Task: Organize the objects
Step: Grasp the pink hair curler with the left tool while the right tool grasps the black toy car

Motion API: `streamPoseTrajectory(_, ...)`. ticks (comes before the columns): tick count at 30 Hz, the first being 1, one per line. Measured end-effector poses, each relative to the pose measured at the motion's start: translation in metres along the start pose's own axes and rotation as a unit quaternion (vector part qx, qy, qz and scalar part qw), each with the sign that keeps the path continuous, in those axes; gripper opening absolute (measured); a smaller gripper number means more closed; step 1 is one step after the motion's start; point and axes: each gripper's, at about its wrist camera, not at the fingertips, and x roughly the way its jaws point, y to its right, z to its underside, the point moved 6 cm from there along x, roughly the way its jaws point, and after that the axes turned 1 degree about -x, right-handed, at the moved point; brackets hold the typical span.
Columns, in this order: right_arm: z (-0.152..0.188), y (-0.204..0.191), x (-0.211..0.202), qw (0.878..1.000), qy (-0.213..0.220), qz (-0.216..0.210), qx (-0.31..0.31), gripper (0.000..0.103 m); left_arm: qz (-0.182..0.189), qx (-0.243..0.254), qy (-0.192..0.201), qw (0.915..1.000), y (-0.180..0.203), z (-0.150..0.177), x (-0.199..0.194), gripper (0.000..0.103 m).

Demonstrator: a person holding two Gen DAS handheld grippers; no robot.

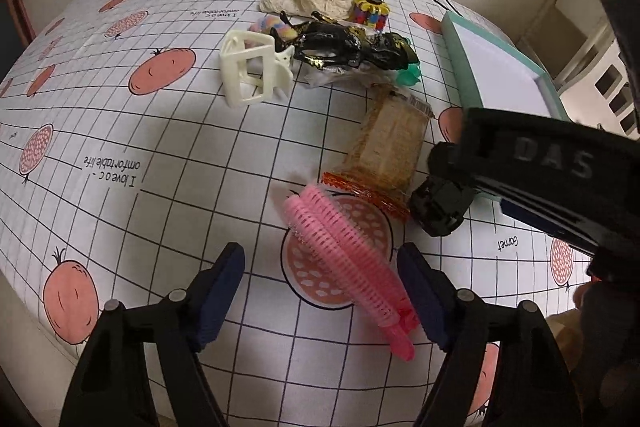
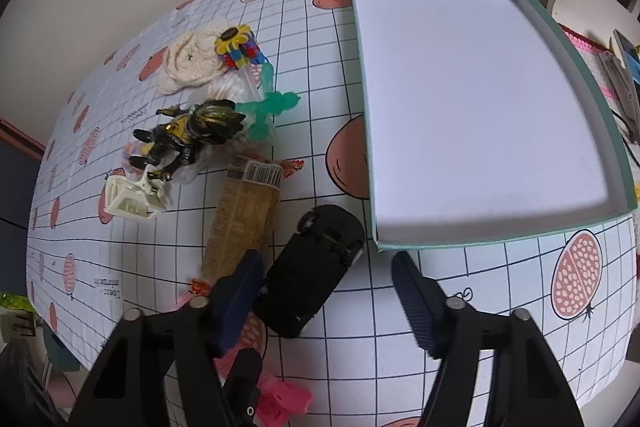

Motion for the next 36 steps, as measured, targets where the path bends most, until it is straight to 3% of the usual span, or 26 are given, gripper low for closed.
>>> streamPoseTrajectory(4, 0.012, 0.001, 0.005, 1.0, -0.017, 0.01, -0.001, 0.063, 0.002, -0.008, -0.003, 1.0, 0.002, -0.002, 0.003, 0.08)
streamPoseTrajectory(9, 0.009, -0.001, 0.011, 1.0, 0.011, 0.011, -0.007, 0.057, 0.002, -0.006, -0.004, 1.0, 0.0, -0.002, 0.005, 0.08)
streamPoseTrajectory(13, 0.012, 0.001, 0.008, 1.0, -0.006, 0.015, -0.008, 0.047, 0.0, -0.004, -0.002, 1.0, 0.0, -0.002, 0.005, 0.079)
streamPoseTrajectory(17, 0.014, 0.001, 0.006, 1.0, -0.007, 0.019, -0.01, 0.037, 0.01, 0.003, 0.001, 0.9999, 0.003, -0.002, 0.005, 0.069)
streamPoseTrajectory(22, 0.015, 0.004, 0.003, 1.0, -0.007, 0.014, -0.009, 0.035, 0.032, 0.009, 0.001, 0.9994, 0.008, -0.001, 0.004, 0.051)
streamPoseTrajectory(31, 0.008, 0.013, -0.011, 1.0, -0.013, -0.006, -0.007, 0.035, 0.052, 0.0, 0.0, 0.9987, 0.002, -0.004, 0.001, 0.039)
streamPoseTrajectory(33, 0.005, 0.01, -0.009, 1.0, 0.015, -0.001, -0.009, 0.035, 0.052, -0.004, 0.002, 0.9986, 0.0, -0.004, -0.001, 0.037)
streamPoseTrajectory(36, 0.005, 0.013, -0.018, 1.0, 0.013, -0.016, -0.01, 0.033, 0.05, -0.009, 0.005, 0.9987, -0.003, -0.007, 0.001, 0.035)
